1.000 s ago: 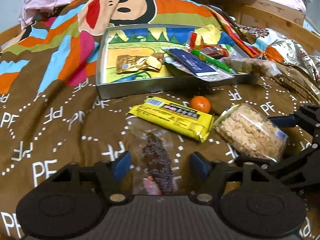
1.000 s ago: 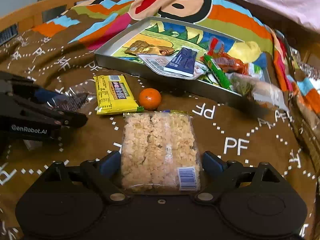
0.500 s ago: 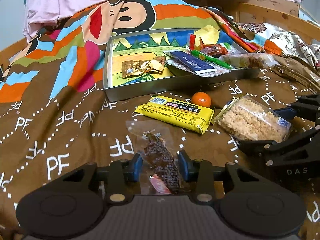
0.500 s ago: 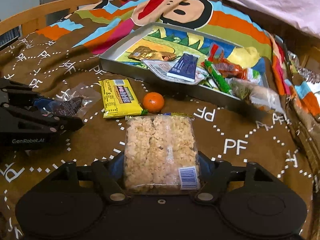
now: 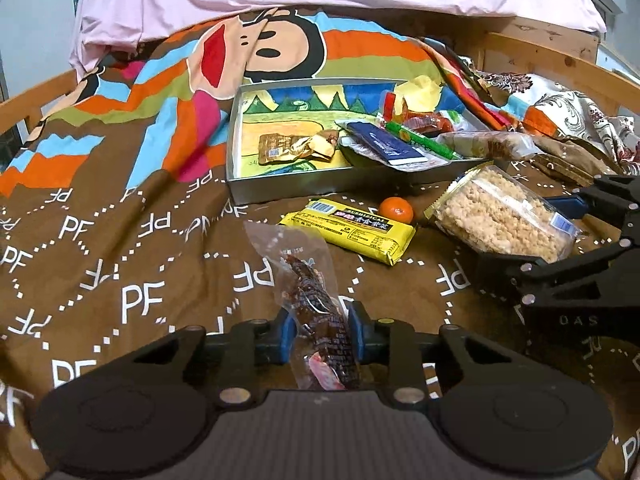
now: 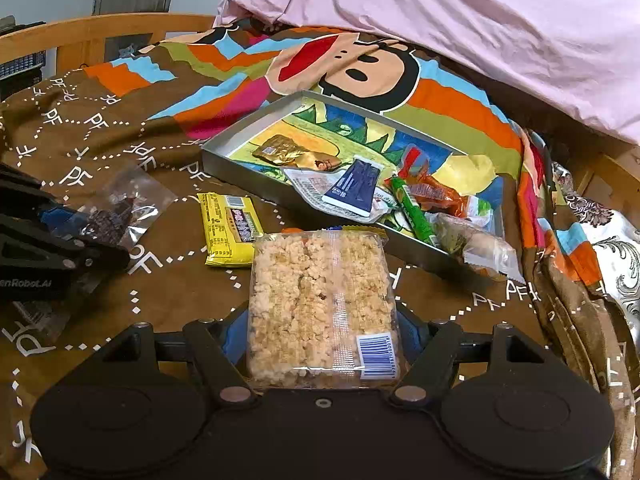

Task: Organize snacks
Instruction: 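Lift the jerky packet with left tool while right tool lifts the rice-crispy bar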

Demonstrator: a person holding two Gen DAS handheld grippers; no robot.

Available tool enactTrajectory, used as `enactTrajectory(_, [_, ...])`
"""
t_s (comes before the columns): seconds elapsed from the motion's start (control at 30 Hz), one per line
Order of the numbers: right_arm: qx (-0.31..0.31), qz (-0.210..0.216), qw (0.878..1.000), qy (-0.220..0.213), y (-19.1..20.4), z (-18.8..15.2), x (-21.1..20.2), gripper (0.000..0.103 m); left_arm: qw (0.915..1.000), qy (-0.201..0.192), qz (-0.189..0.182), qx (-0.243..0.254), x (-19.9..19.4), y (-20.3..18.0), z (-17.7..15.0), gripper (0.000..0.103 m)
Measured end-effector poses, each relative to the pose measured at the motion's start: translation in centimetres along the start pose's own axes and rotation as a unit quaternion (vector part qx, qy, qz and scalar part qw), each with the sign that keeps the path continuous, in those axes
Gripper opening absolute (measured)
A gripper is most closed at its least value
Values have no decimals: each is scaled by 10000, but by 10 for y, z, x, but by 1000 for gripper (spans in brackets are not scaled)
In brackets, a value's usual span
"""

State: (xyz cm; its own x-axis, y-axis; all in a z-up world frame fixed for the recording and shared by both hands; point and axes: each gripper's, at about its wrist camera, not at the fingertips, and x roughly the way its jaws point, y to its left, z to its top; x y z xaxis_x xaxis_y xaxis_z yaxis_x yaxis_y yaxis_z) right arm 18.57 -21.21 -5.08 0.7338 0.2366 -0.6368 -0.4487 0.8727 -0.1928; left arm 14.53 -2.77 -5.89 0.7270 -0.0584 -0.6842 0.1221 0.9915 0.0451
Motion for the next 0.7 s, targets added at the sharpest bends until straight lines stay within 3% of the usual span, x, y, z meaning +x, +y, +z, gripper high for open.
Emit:
enactTrajectory(0.3, [-72, -39, 9996, -264, 2, 2, -9, 73, 9998, -208, 54, -28, -14, -3, -1, 30])
enactTrajectory(0.37, [-114, -45, 9995, -305, 3, 3, -10, 73, 9996, -275, 37, -48, -17, -3, 1, 21])
enactTrajectory(0.43, [-140, -49, 9993, -334, 4, 3, -11, 73, 9994, -324, 5, -98, -18, -3, 2, 21])
enactTrajectory(0.6, [-123, -48, 9994, -318, 3, 4, -10, 73, 9998, -124, 9, -147, -11, -2, -2, 21])
enactTrajectory(0.7, [-138, -44, 9994, -304, 3, 4, -9, 73, 9996, -26, -183, -213, -9, 1, -4, 21])
